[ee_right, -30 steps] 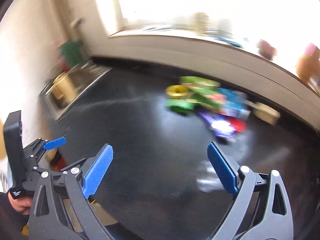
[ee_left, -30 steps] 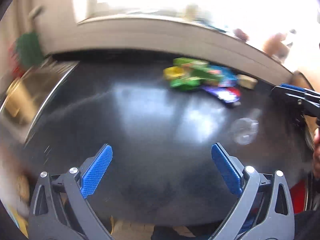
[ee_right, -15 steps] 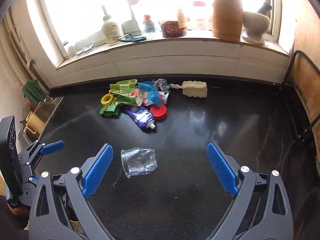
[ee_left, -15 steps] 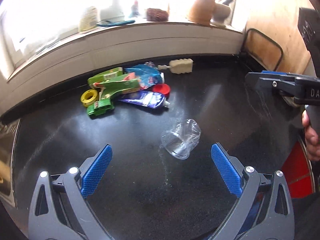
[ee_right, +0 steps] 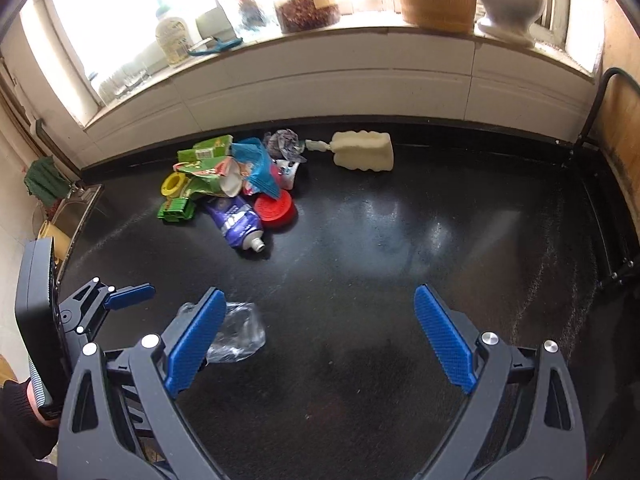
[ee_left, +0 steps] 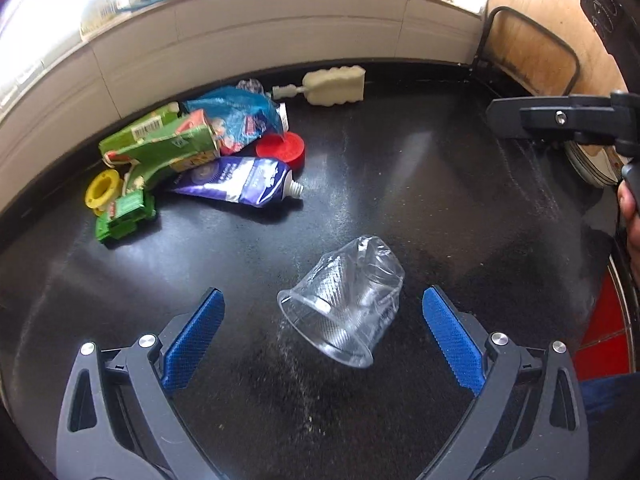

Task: Collect trash
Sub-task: 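Grasp the clear plastic cup with left tool while right tool grasps the white foam brush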

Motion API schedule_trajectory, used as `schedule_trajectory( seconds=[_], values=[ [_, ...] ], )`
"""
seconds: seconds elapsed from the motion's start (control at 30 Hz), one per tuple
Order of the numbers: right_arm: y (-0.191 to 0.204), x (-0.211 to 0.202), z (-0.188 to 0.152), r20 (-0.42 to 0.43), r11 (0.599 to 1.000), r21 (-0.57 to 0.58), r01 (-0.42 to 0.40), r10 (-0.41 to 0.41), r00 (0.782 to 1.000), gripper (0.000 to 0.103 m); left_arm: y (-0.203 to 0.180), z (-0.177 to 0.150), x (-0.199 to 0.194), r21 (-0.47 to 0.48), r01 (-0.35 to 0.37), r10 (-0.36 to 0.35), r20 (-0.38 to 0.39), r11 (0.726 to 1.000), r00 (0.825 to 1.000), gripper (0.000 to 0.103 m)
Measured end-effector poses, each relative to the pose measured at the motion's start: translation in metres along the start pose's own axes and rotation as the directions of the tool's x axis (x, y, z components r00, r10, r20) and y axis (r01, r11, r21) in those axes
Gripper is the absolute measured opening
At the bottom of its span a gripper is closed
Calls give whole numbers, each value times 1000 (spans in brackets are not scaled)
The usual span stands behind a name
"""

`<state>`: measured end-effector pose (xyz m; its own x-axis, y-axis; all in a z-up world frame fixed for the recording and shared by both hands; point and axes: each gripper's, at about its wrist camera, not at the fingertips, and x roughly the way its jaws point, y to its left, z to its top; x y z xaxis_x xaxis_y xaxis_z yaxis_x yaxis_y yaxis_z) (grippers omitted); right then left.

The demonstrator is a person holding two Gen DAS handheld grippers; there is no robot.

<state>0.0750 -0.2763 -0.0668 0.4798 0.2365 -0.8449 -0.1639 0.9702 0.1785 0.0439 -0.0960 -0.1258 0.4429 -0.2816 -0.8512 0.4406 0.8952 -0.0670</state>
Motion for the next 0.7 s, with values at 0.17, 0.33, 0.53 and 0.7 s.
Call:
schedule_trajectory(
  seconds=[0.17,0.33,0.53,0.7],
  values=[
    [-18,45,28,-26,1000,-4,-8,8,1000,92,7,3,34,-34,40,-41,-32,999,999,96],
    [-36,103,68,-47,1000,-5,-10,10,999,92,9,3,50,-47,51,-53,-55,998,997,95],
    [-47,154,108,-56,996,-87,8,-13,998,92,7,5,57,-58,40,-44,-69,997,997,63],
    [-52,178,127,-70,989,-150,-16,6,998,87,9,13,61,-74,57,-63,-77,996,995,58]
  ],
)
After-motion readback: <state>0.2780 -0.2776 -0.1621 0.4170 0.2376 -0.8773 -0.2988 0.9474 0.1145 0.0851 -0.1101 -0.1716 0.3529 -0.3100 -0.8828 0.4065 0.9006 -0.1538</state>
